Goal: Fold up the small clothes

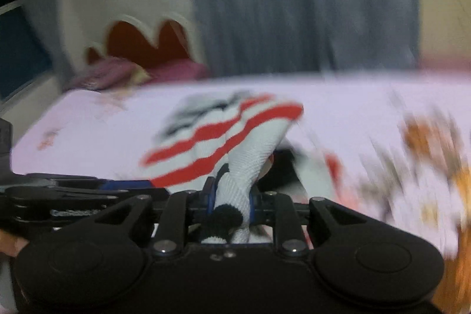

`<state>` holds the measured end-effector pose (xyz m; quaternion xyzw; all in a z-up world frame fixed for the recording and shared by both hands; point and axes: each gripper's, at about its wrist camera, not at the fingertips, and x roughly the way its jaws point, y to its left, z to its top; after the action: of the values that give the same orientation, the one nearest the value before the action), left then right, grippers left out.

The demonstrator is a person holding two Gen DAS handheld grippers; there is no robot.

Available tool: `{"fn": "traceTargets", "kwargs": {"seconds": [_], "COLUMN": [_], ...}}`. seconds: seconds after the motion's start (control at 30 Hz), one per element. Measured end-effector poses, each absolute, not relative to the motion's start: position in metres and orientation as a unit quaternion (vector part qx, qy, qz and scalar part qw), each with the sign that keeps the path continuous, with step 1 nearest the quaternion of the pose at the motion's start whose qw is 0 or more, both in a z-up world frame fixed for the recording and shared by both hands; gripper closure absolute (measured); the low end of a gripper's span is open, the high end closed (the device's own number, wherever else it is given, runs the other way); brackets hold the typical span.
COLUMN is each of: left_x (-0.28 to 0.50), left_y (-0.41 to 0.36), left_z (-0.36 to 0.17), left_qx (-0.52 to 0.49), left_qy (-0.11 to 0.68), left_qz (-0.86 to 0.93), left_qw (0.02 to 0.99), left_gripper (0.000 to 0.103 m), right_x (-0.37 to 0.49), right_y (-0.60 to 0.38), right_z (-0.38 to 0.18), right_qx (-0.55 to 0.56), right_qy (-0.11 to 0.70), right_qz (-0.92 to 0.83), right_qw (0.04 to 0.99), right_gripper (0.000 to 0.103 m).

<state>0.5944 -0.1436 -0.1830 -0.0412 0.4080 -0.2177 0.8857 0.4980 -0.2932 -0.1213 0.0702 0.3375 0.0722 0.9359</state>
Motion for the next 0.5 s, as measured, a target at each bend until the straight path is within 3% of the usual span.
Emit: {"fn": "traceTargets", "kwargs": {"seconds": [0.07,0.1,0.37,0.4,0.5], "left_x": [0.592,0.591,0.595,0.596,0.607], "left_y": [-0.160,-0.165,-0.160,-0.157,-0.141], "left_z": [-0.190,-0.189,-0.181,-0.177,-0.169], "left_qx": [-0.019,-0.002,0.003,-0.001,-0.026], "left_qy": [0.406,0.405,0.410,0.402,0.378], "left_qz": [-0.218,-0.217,-0.237,-0.239,-0.230], "left_qw": [0.887,0.888,0.881,0.884,0.897], "left_gripper": [0.073,0.073,0.073,0.073,0.073], "right_x": [0.506,0.502,0.503,0.506,0.513], "right_y": [-0.316,-0.325,-0.332,-0.337,-0.348], "right_z": [-0.168,-0.174,-0.167,-0.165,-0.151], "right_qx": [0.109,0.137,0.162,0.177,0.216], "right_qy": [0.401,0.386,0.382,0.381,0.356], "right_qz": [0.049,0.056,0.060,0.063,0.057], "right_qw": [0.908,0.911,0.908,0.905,0.907], "right_gripper": [0.084,0.084,0.082,0.076,0.046]}}
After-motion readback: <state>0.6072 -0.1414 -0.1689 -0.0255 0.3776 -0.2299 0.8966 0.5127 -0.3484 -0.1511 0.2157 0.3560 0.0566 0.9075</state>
